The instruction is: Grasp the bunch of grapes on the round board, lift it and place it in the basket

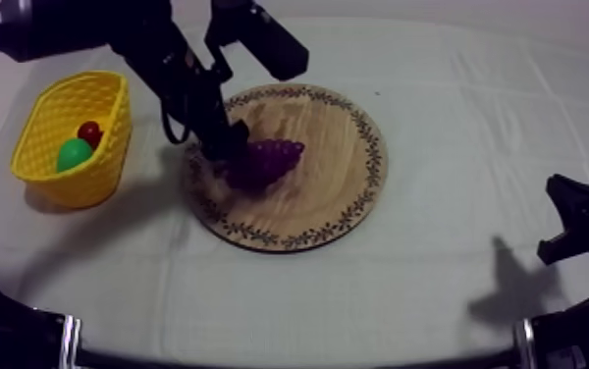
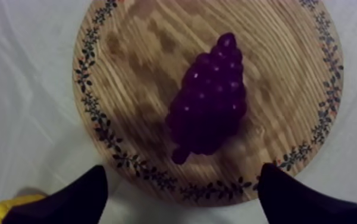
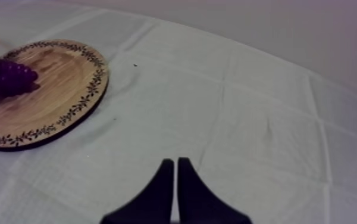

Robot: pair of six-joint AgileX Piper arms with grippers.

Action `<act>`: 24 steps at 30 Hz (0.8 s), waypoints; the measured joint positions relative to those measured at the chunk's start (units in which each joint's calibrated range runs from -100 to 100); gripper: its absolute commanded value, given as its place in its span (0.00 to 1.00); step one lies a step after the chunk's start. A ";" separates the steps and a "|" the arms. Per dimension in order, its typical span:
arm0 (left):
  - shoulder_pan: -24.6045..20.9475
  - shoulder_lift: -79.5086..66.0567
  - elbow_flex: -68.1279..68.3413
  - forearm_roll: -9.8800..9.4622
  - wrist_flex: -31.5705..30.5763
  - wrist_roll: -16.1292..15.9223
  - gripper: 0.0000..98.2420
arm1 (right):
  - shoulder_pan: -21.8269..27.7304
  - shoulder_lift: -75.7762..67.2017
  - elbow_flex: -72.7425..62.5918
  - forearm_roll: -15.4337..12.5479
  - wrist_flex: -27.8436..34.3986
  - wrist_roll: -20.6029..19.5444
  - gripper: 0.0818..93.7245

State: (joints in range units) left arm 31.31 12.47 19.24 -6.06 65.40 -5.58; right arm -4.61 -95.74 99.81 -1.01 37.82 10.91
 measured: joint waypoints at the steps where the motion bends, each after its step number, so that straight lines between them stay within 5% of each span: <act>1: -0.08 0.84 0.06 0.35 -0.75 -0.14 0.96 | 0.00 0.00 0.00 0.00 0.00 0.00 0.00; 24: 0.13 15.48 -4.10 4.58 -9.71 -5.34 0.85 | 0.00 0.00 0.00 0.00 0.00 0.04 0.00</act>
State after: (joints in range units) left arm 31.44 27.95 15.13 -1.48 55.68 -10.92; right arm -4.61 -95.74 99.81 -1.01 37.82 10.95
